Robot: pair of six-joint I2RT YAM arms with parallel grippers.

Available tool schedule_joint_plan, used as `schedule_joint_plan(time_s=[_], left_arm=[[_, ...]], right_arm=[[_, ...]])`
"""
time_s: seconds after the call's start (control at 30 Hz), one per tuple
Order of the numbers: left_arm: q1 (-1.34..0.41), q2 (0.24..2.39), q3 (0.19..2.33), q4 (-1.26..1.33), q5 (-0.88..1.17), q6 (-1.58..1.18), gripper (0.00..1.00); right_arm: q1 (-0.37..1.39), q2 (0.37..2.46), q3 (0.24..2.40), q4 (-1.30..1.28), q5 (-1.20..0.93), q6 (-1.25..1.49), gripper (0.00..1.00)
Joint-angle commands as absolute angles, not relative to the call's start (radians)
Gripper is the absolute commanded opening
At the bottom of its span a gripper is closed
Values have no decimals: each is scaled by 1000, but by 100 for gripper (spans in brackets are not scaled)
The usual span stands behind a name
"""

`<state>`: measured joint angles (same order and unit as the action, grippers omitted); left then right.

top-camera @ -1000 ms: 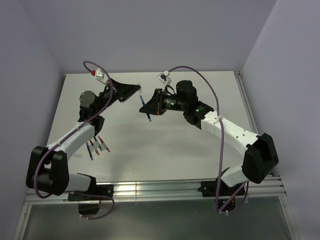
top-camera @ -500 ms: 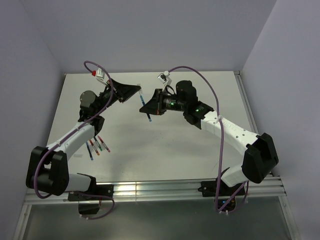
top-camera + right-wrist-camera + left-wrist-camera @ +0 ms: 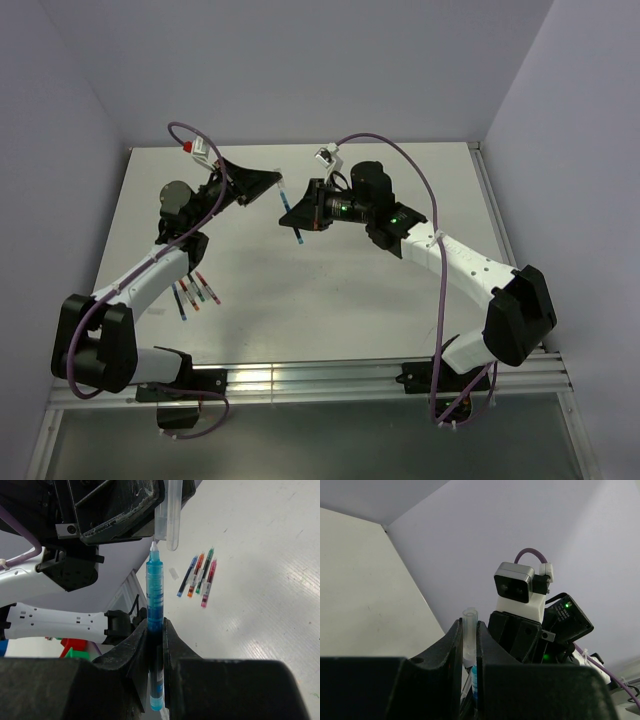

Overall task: Insert the pens into the pen caps
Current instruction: Insert the pen cap onto the pen.

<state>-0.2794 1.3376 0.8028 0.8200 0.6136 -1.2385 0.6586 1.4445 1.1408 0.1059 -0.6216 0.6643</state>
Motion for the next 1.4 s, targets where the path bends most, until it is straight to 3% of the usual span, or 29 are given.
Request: schedule_joint_plan(time_s=[0.0,1.37], left_arm=[[-285,1299,848,842,618,-1215,0],[-285,1312,844,818,612,-1203,1]], right_arm=[[657,1448,1163,118,-609,660,0],[655,1414,1155,106,-591,646,0]])
